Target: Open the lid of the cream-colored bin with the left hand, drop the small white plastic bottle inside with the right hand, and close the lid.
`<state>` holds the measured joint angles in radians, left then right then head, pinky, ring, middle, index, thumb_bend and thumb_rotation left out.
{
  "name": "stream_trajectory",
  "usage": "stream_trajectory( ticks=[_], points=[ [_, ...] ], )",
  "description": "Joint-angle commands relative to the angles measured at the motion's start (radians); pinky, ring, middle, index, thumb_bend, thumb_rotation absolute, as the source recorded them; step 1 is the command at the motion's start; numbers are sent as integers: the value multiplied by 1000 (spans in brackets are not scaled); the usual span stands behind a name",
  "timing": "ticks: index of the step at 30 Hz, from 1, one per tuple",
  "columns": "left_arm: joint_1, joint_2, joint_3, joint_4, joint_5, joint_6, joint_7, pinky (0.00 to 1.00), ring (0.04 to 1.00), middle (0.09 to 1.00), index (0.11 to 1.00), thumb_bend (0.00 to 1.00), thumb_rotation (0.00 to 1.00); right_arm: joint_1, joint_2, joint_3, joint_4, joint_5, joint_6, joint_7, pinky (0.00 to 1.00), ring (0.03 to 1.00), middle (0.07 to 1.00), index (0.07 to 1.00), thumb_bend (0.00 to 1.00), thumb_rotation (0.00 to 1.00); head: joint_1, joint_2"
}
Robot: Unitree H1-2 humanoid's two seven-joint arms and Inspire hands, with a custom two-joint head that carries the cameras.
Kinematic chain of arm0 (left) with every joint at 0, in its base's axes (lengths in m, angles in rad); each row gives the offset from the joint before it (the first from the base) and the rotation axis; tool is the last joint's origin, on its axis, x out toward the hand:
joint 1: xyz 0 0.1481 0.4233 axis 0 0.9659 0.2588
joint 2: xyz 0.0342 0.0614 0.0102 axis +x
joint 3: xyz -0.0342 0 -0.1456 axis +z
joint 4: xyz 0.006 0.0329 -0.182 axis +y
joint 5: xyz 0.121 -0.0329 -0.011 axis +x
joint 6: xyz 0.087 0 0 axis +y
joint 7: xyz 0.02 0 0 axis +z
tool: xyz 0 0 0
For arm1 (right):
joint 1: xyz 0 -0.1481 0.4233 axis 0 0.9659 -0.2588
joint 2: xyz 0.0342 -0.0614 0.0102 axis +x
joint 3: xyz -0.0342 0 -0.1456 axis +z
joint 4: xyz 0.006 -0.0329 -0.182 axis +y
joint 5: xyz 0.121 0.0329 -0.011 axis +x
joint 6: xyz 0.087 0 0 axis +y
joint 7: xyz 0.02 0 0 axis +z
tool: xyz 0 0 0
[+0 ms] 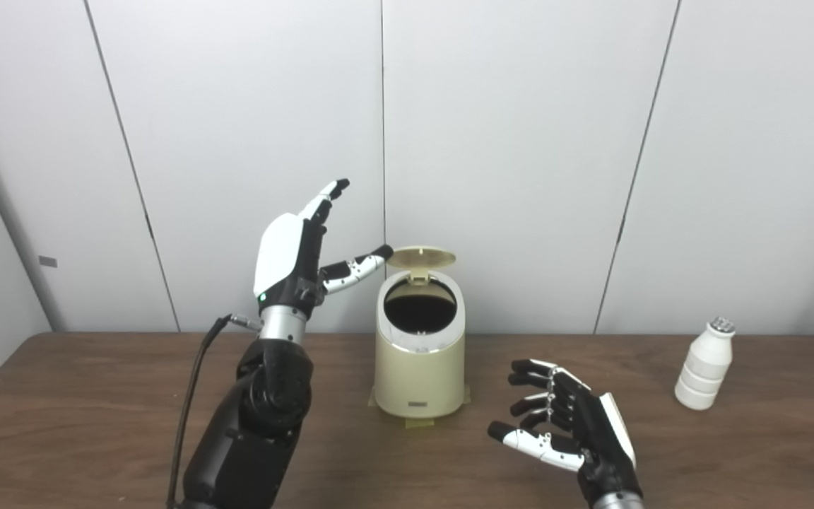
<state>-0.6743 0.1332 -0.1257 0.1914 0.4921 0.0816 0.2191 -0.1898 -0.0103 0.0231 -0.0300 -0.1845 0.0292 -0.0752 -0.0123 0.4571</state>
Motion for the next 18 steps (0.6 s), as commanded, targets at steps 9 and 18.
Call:
stream_trajectory(
  ticks=[9, 18],
  points=[
    [191, -12, 55, -212, -174, 53, -147, 731, 861, 873, 895, 720, 315, -41, -13, -17, -12, 23, -43, -3, 417, 552, 683, 693, 667, 191, 11, -1],
    [336, 0, 112, -217, -259, -6, -158, 770, 794, 823, 881, 790, 373, -37, -10, -30, -19, 33, -32, -11, 410, 555, 688, 688, 654, 176, 19, 5]
  ],
)
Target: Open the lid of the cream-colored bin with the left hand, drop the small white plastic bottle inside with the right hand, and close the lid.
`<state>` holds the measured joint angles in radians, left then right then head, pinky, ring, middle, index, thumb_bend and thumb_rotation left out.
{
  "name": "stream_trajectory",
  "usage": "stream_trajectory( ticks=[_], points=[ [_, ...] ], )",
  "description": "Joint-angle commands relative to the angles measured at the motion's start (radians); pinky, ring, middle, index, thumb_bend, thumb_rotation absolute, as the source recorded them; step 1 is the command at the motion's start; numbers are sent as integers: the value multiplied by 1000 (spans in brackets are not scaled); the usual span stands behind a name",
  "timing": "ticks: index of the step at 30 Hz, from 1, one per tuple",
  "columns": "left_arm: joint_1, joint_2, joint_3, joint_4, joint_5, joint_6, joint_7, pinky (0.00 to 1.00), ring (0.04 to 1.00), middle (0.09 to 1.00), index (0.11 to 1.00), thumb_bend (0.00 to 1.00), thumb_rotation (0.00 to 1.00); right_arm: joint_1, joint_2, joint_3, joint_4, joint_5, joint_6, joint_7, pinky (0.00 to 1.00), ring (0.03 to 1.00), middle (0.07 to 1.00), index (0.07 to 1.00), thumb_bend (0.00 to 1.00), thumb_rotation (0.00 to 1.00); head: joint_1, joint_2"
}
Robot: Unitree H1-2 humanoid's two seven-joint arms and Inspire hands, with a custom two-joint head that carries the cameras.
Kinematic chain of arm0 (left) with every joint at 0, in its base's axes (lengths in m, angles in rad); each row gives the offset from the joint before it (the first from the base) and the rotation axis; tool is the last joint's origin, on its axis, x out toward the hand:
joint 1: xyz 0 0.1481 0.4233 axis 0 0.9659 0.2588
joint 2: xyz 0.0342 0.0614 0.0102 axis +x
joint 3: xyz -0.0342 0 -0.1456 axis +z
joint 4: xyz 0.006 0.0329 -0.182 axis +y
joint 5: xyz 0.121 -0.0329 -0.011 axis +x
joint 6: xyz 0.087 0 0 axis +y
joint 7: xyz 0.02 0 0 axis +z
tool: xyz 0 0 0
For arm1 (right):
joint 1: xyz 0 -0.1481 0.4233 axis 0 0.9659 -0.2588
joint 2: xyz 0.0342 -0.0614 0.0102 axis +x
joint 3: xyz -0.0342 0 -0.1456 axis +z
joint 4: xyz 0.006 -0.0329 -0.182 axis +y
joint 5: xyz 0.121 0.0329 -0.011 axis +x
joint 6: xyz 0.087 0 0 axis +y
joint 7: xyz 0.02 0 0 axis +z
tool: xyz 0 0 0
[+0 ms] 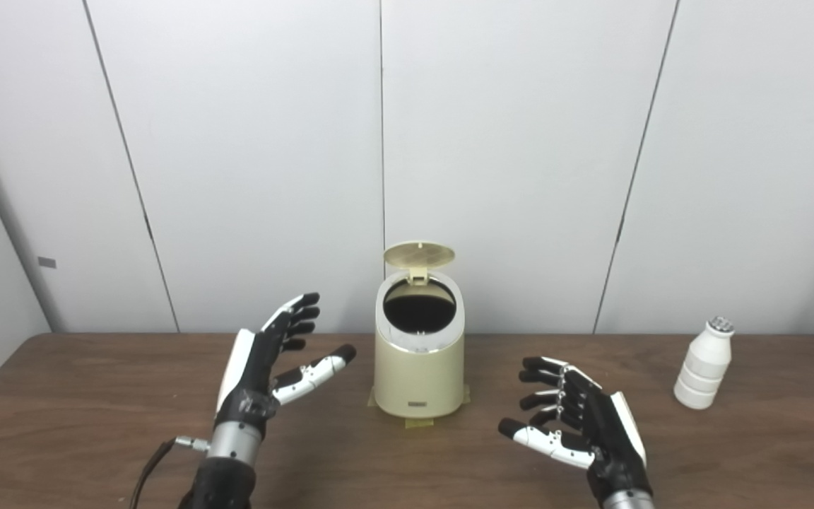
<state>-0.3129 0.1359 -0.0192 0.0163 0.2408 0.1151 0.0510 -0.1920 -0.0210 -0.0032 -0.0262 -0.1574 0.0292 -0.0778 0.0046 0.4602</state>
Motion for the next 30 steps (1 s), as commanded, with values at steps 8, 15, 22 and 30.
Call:
stream_trajectory(
  ticks=[8, 15, 22, 30],
  points=[
    [46, -1, 27, -30, -23, -73, 23, 727, 777, 820, 890, 762, 357, -33, -7, -5, -21, 4, -29, -6, 422, 568, 694, 697, 652, 197, -1, 1],
    [69, 0, 24, -6, -54, -63, -5, 688, 749, 790, 867, 763, 342, -32, -15, -14, -18, 15, -38, -4, 407, 547, 690, 699, 665, 187, -39, -14],
    [77, 9, 48, 36, -94, -94, -7, 672, 738, 768, 823, 689, 247, -56, -78, -34, -59, 50, -44, 31, 472, 566, 733, 753, 746, 158, -163, -35],
    [70, 37, 79, 69, -109, -116, -13, 707, 747, 777, 829, 637, 177, -171, -205, -78, -120, -8, 14, 31, 576, 620, 723, 742, 796, 143, -325, -78]
  ],
)
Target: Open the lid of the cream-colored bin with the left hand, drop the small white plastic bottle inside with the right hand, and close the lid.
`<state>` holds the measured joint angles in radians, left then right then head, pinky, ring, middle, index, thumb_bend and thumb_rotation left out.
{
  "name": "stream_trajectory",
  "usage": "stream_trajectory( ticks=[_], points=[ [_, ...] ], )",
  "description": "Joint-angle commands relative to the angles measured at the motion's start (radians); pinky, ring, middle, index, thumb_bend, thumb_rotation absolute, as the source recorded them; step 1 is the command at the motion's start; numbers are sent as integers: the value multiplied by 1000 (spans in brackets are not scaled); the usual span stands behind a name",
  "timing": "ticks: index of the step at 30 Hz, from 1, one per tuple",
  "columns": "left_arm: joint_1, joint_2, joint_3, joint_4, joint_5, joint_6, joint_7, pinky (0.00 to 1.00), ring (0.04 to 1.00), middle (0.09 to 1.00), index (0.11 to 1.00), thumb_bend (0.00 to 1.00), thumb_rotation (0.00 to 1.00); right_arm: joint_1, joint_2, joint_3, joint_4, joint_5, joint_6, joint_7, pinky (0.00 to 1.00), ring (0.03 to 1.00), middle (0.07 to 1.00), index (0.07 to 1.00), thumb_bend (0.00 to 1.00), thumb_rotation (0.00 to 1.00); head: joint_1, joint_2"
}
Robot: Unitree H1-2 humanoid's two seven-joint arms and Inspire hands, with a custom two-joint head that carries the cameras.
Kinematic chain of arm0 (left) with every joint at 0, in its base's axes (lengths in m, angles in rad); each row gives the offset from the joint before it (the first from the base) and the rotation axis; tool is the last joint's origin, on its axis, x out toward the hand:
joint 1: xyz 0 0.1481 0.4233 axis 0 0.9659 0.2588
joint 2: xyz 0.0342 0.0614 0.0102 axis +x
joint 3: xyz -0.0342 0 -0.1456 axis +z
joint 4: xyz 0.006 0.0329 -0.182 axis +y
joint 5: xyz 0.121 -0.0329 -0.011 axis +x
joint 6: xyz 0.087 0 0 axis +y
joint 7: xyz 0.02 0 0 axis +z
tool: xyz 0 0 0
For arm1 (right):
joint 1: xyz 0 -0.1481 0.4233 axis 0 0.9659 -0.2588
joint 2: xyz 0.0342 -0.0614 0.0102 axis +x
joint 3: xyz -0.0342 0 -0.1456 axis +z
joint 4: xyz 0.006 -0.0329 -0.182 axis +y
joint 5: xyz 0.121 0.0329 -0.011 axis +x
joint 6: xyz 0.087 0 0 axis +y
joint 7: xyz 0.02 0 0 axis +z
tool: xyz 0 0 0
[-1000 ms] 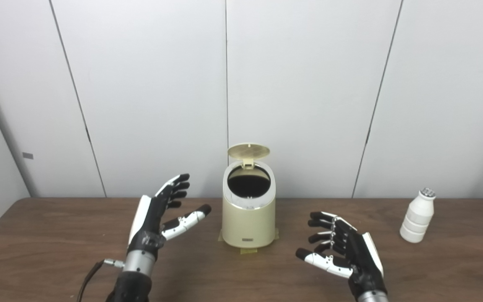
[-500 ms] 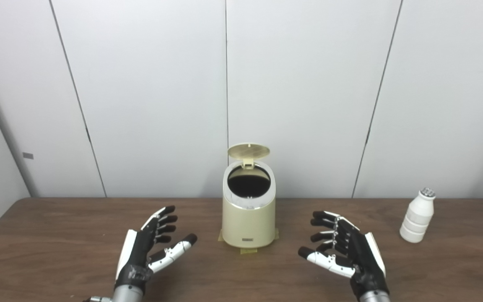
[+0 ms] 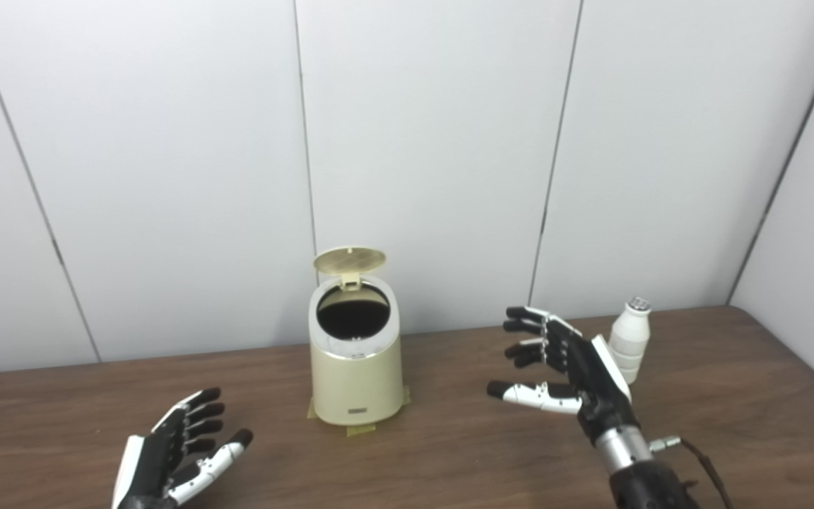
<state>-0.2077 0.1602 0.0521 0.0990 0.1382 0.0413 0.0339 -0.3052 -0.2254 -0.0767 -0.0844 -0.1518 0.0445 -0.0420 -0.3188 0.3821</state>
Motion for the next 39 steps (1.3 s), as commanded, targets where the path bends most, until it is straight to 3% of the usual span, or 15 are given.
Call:
stream_trajectory(
  ticks=[1, 6, 12, 17, 21, 26, 31, 39],
  points=[
    [-37, 17, 10, -9, -9, -44, 3, 707, 750, 779, 831, 630, 173, -73, -13, -10, -93, -25, 31, -4, 562, 623, 727, 746, 801, 131, -20, -7],
    [-42, 28, 24, -12, -28, -27, -3, 726, 767, 789, 843, 589, 109, -132, -76, -53, -167, -70, 146, -4, 560, 623, 724, 744, 802, 116, -91, -33],
    [-55, 45, 29, 5, -35, -11, -12, 671, 739, 769, 820, 585, 85, -197, -181, -128, -100, -68, 146, -11, 596, 652, 732, 750, 826, 181, -146, -46],
    [-58, 51, 39, 22, -68, -52, -23, 591, 687, 736, 795, 587, 7, -243, -220, -172, -78, -65, 211, -17, 656, 688, 760, 760, 787, 121, -173, -53],
    [-59, 55, 42, 36, -78, -67, -28, 548, 659, 714, 776, 595, 42, -257, -249, -203, -31, -32, 242, -9, 699, 752, 802, 791, 772, 78, -187, -57],
    [-58, 57, 43, 33, -76, -64, -30, 490, 632, 693, 751, 625, 98, -240, -300, -197, 20, -29, 269, 23, 755, 836, 852, 842, 818, 162, -195, -57],
    [-60, 62, 41, 50, -78, -80, -33, 459, 613, 680, 736, 657, 156, -220, -340, -183, 67, -22, 294, 60, 751, 855, 888, 896, 845, 226, -194, -54],
    [-57, 63, 42, 54, -79, -84, -35, 440, 593, 661, 714, 665, 153, -186, -351, -178, 124, 17, 347, 103, 816, 898, 935, 957, 822, 192, -196, -45]
  ],
)
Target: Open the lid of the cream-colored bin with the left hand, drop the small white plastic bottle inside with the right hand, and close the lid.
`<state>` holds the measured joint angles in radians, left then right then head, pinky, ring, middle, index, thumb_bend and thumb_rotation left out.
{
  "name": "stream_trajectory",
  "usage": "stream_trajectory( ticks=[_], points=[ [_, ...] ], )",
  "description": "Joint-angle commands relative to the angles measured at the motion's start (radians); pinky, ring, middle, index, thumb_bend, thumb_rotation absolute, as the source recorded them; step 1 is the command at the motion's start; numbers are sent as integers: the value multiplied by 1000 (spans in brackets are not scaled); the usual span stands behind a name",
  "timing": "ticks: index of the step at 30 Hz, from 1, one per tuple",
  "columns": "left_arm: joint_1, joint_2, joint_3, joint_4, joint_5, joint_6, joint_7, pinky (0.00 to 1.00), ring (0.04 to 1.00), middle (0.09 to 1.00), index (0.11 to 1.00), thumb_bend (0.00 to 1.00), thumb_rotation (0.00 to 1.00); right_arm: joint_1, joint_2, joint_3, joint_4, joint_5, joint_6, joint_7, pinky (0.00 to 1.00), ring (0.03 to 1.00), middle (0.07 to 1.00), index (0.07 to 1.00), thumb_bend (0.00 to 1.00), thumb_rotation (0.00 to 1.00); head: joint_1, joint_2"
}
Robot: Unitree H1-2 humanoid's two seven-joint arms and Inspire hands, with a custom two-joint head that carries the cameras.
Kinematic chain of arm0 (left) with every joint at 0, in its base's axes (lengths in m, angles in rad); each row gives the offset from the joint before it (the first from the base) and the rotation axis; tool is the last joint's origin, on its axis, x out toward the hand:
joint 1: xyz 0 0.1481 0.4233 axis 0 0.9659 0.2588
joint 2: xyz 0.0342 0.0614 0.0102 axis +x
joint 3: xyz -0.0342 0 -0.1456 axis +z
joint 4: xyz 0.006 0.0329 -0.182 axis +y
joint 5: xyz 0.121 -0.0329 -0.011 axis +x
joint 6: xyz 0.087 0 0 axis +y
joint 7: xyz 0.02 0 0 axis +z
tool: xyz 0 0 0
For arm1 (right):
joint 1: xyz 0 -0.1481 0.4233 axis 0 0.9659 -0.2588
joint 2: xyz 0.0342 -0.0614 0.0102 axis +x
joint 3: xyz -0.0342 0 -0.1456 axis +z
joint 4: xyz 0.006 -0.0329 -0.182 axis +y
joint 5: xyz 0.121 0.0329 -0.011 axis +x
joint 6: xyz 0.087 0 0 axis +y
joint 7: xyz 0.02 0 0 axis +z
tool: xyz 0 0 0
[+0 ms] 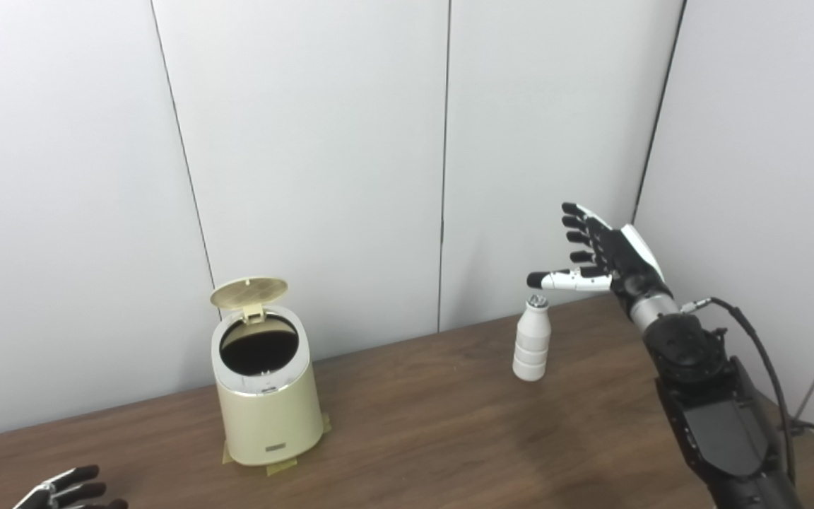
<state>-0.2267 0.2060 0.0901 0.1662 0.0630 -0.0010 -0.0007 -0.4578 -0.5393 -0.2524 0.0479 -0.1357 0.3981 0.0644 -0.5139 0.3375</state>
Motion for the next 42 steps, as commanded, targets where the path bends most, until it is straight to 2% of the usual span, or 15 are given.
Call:
stream_trajectory(
  ticks=[1, 6, 10, 17, 21, 25, 28, 32, 42],
  points=[
    [-36, 16, 4, -17, -4, -35, -1, 438, 591, 659, 712, 667, 153, -26, -42, 8, -1, -13, -8, -5, 814, 895, 933, 958, 824, 200, -1, -1],
    [-32, 15, 3, -40, -4, -7, -7, 431, 587, 660, 704, 676, 173, 1, -43, 26, 57, -6, -36, 7, 813, 884, 922, 946, 853, 236, -2, 4],
    [-32, 17, 4, -36, -3, -10, -7, 423, 582, 650, 691, 696, 177, 14, -22, 21, 114, 20, -70, -1, 771, 852, 908, 934, 832, 182, -1, 6],
    [-28, 21, 1, -45, 1, 3, -11, 430, 589, 655, 703, 713, 212, 22, 7, 22, 218, 40, -151, -29, 745, 829, 898, 910, 838, 166, 0, 11],
    [-24, 23, 2, -56, 1, 13, -14, 426, 589, 656, 698, 710, 204, 24, 9, 41, 284, 23, -206, -50, 762, 832, 874, 897, 887, 230, 1, 15],
    [-23, 25, 2, -63, 3, 20, -15, 424, 587, 656, 697, 699, 189, 14, 21, 36, 327, 41, -219, -58, 768, 839, 867, 873, 918, 246, 0, 17],
    [-22, 26, 1, -62, 4, 22, -17, 420, 581, 654, 698, 704, 204, 11, 26, 40, 368, 39, -261, -72, 753, 835, 860, 865, 928, 266, 1, 19],
    [-21, 24, 1, -65, 0, 23, -19, 433, 586, 655, 699, 699, 197, 2, 41, 34, 397, 55, -289, -88, 766, 832, 853, 857, 922, 225, 1, 19],
    [-19, 28, -1, -71, 6, 35, -19, 460, 612, 675, 711, 679, 184, -22, 68, 35, 414, 68, -308, -127, 752, 805, 828, 830, 873, 138, 3, 23]
  ],
)
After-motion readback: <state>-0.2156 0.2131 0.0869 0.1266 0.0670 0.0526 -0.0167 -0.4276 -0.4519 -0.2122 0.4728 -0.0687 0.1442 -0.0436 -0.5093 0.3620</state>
